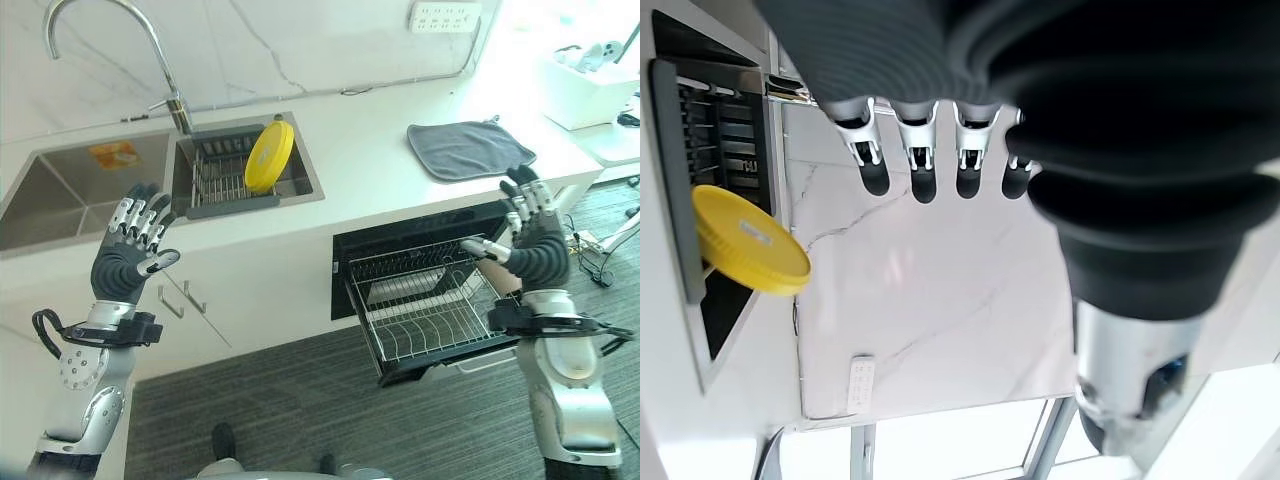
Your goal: Place the dishes in the dishwasher.
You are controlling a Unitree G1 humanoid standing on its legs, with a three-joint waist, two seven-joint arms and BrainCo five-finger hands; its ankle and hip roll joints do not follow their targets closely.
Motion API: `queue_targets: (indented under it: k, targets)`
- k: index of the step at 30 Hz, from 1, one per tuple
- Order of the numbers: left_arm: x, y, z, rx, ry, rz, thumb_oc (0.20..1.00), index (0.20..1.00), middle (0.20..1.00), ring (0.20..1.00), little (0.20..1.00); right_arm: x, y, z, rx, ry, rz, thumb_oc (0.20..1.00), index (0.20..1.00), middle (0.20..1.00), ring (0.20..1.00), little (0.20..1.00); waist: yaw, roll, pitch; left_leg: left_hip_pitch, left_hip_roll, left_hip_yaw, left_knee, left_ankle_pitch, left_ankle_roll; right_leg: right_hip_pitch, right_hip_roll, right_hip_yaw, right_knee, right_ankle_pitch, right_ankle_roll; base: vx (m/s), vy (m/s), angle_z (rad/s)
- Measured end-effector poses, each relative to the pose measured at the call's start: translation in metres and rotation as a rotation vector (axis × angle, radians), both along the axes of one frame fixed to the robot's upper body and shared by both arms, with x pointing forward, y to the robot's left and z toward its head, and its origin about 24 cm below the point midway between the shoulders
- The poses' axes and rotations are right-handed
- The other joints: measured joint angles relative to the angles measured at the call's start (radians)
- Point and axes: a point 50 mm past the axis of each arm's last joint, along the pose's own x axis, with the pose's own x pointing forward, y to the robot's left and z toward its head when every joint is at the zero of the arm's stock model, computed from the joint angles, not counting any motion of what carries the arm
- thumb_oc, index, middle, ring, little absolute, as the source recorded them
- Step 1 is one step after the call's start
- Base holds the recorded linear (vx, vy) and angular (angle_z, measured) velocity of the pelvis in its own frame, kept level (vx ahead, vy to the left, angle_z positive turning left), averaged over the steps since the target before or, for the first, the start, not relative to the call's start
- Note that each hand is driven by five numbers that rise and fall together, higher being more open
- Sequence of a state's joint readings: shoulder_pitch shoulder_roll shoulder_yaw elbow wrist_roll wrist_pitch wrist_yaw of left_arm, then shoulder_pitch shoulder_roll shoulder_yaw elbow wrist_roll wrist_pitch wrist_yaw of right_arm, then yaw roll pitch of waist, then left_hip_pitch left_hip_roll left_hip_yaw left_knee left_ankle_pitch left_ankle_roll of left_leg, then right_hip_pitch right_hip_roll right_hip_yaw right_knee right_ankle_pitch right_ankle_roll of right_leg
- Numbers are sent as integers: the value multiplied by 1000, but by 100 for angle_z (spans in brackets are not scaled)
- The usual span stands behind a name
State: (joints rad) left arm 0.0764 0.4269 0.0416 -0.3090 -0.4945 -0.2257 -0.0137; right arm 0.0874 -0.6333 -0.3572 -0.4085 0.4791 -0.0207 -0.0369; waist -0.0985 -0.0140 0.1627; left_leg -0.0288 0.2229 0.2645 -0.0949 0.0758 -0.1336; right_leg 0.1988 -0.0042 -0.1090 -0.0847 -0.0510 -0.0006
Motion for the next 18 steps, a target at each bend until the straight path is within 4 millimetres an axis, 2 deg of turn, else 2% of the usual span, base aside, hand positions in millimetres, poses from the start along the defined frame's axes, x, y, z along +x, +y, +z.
queue_targets:
  k: [1,2,3,5,6,7,9,10,11,12,13,14,15,17,18]
  targets:
    - [0,0,1,-2,-9,-2,1000,1000,1000,1000,1000,-2,-1,1,-4,2,-2,1000,1000,1000,1000,1000,0,12,-3,27,-30,-3,0,-3,6,15,-13,-1,1,-12,23,240,323,-7]
    - [1,0,3,-4,-18,-1,1000,1000,1000,1000,1000,-2,3,-1,-4,13,16,1000,1000,1000,1000,1000,9,9,-1,44,-62,-17,0,43,51,25,-44,-2,25,-31,56,249,341,2]
    - [1,-1,4,-1,-21,-8,1000,1000,1000,1000,1000,-3,8,-1,-10,13,45,1000,1000,1000,1000,1000,18,-16,5,52,-109,-16,0,38,80,17,-92,-25,72,-44,83,253,363,11]
    - [5,-3,8,5,-32,-24,1000,1000,1000,1000,1000,-3,15,1,-12,1,72,1000,1000,1000,1000,1000,31,-32,7,65,-160,-31,2,14,134,-26,-144,-51,189,-33,101,234,327,35]
    - [6,-4,10,10,-42,-33,1000,1000,1000,1000,1000,-4,18,2,-10,-7,82,1000,1000,1000,1000,1000,31,-30,5,72,-177,-44,6,9,155,-57,-166,-65,280,-31,107,203,262,48]
    - [6,-4,12,17,-47,-39,1000,1000,1000,1000,1000,-5,18,1,-4,-6,83,1000,1000,1000,1000,1000,36,-30,5,83,-192,-54,6,-10,182,-100,-184,-70,367,-30,137,192,234,42]
    - [6,-1,11,29,-34,-33,1000,1000,1000,1000,1000,-7,18,-6,10,18,85,1000,1000,1000,1000,1000,64,-41,-3,85,-218,-63,7,-30,206,-162,-216,-68,441,-38,152,175,214,26]
    - [6,2,11,34,-24,-23,1000,1000,1000,1000,1000,-7,18,-8,17,23,90,1000,1000,1000,1000,1000,76,-39,-3,85,-221,-65,7,-38,218,-202,-215,-68,469,-30,164,183,213,15]
    - [5,6,11,46,-19,-14,1000,1000,1000,1000,1000,-8,19,-10,30,26,95,1000,1000,1000,1000,1000,83,-43,-4,86,-225,-65,8,-45,227,-237,-216,-67,499,9,189,138,133,11]
    - [5,8,10,55,-7,-12,1000,1000,1000,1000,1000,-8,19,-16,48,41,94,1000,1000,1000,1000,1000,86,-41,-1,101,-225,-67,8,-54,240,-293,-226,-73,597,41,183,148,26,8]
    - [5,7,10,58,-2,-18,1000,1000,1000,1000,1000,-7,19,-17,50,47,96,1000,1000,1000,1000,1000,86,-38,-2,117,-224,-67,8,-59,246,-313,-236,-70,629,34,183,128,-43,8]
    - [5,6,10,59,-2,-19,1000,1000,1000,1000,1000,-6,19,-16,47,43,102,1000,1000,1000,1000,1000,85,-38,-2,126,-222,-64,7,-64,240,-320,-240,-85,606,29,188,171,-148,-5]
    - [5,7,12,72,-5,-19,1000,1000,1000,1000,1000,-2,20,-15,43,43,115,1000,1000,1000,1000,1000,87,-43,-3,131,-216,-57,7,-74,231,-311,-240,-127,510,27,189,136,-170,-14]
    - [5,9,13,89,2,-8,1000,1000,1000,1000,1000,6,21,-11,20,61,172,1000,1000,1000,1000,1000,94,-64,-8,132,-218,-38,7,-81,218,-275,-221,-178,237,50,180,139,-221,-23]
    - [6,8,12,91,5,-7,1000,1000,1000,1000,1000,7,21,-8,16,63,197,1000,1000,1000,1000,1000,96,-72,-9,133,-218,-41,7,-83,209,-251,-209,-176,104,91,180,153,-320,-15]
